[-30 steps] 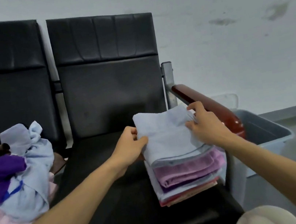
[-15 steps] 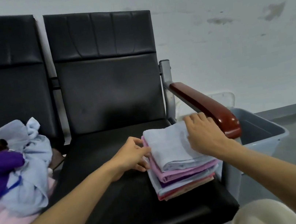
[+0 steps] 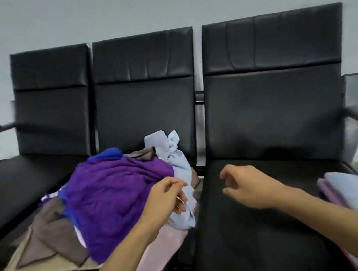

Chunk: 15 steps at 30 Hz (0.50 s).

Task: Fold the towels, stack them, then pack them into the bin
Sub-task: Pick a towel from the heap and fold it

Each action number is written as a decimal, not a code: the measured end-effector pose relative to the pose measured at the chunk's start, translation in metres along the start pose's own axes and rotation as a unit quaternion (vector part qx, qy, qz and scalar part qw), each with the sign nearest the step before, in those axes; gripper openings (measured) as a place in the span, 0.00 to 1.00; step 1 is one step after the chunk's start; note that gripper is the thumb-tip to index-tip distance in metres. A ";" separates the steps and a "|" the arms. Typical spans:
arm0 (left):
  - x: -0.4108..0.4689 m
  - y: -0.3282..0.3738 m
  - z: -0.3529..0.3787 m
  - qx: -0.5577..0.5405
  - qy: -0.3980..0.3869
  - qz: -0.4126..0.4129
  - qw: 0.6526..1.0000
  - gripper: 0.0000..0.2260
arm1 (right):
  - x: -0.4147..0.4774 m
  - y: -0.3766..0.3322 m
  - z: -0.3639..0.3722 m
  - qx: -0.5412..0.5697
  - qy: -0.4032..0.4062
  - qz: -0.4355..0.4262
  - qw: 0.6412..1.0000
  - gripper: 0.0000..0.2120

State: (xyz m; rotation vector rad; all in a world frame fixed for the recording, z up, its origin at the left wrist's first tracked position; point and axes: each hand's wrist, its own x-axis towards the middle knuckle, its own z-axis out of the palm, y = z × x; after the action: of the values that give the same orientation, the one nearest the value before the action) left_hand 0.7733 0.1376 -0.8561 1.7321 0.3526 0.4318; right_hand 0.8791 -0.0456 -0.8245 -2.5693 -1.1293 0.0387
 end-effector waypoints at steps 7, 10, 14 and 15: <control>-0.001 -0.028 -0.063 0.009 0.207 0.005 0.978 0.08 | 0.083 -0.084 0.087 0.208 -0.011 0.065 0.976 0.11; -0.001 -0.036 -0.078 0.018 0.280 0.006 0.960 0.09 | 0.107 -0.101 0.117 0.257 0.009 0.117 0.959 0.20; 0.002 -0.041 -0.085 0.007 0.337 -0.035 0.941 0.07 | 0.122 -0.117 0.137 0.269 0.046 0.144 0.951 0.11; 0.002 -0.041 -0.085 0.007 0.340 -0.041 0.940 0.07 | 0.123 -0.120 0.138 0.255 0.053 0.144 0.955 0.06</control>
State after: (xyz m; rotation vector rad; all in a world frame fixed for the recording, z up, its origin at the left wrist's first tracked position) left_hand 0.7352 0.2202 -0.8811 1.5313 0.9193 0.9684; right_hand 0.8569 0.1587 -0.9042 -2.2108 -0.5968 0.2267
